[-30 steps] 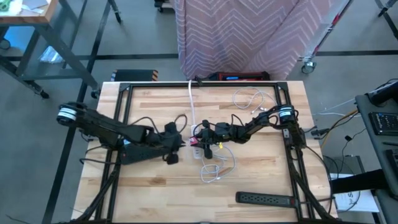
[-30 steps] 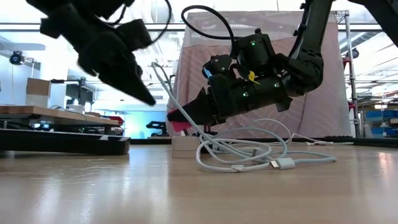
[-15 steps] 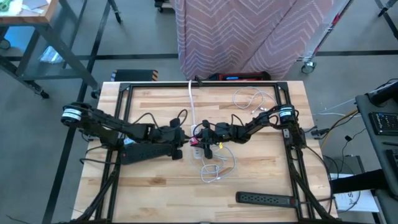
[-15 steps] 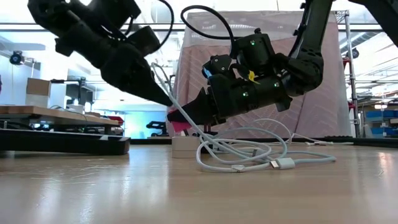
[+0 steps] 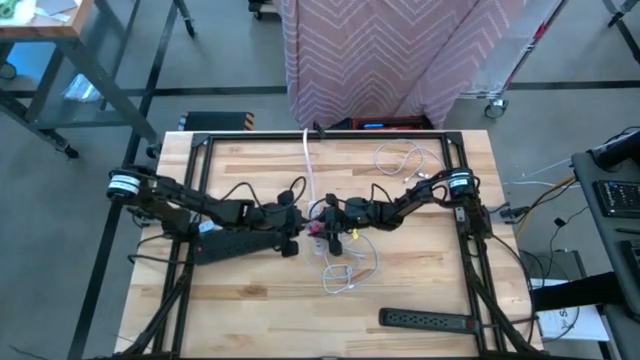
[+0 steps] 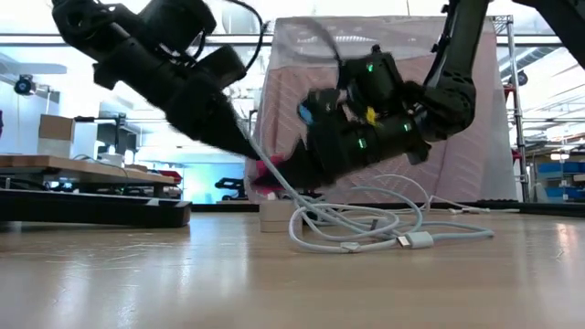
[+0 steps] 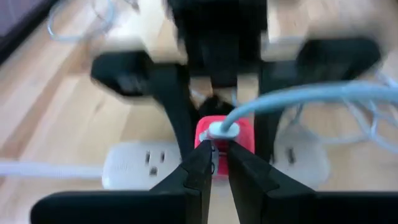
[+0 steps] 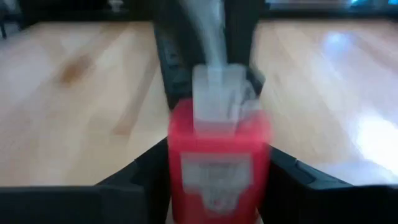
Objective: Insert USB
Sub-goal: Insert the pink charger adapter into the white outlet extension
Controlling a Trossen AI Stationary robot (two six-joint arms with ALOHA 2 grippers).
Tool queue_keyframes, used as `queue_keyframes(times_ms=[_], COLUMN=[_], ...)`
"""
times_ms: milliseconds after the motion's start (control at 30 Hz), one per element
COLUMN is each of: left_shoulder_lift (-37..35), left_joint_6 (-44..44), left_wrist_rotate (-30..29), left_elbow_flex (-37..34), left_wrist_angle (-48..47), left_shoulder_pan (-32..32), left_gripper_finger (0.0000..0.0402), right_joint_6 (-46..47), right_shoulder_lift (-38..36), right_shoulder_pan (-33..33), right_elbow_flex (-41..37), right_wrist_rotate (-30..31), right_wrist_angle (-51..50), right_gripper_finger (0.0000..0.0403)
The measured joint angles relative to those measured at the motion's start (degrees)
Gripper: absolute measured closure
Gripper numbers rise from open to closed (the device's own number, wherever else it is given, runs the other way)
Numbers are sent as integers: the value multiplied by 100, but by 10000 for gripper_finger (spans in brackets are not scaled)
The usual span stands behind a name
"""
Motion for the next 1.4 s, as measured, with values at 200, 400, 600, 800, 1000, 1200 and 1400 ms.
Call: queue_keyframes(times_ms=[200,400,600,800,1000,1200,1400], left_shoulder_lift=[12,7,7,7,7,7,7], left_joint_6=[-2,-2,-2,-26,-100,-131,-157], left_wrist_rotate=[-2,-2,-2,-2,-1,-2,-1], left_elbow_flex=[8,8,6,6,4,2,-1], left_wrist_angle=[-7,-5,-18,-36,-56,-90,-88], left_shoulder_pan=[9,9,9,9,9,9,9], left_gripper_finger=[365,365,365,365,365,365,365], right_joint_6=[-24,-65,-110,-79,-185,-433,-671], right_shoulder_lift=[-15,-120,-260,-295,-341,-595,-962], right_shoulder_pan=[0,-2,-2,0,13,13,11], right_elbow_flex=[14,14,12,12,14,18,21], right_wrist_rotate=[-11,-10,-8,164,318,313,307], right_wrist_angle=[-85,-305,-602,-550,-551,-1080,-1667], right_gripper_finger=[219,233,235,217,185,163,161])
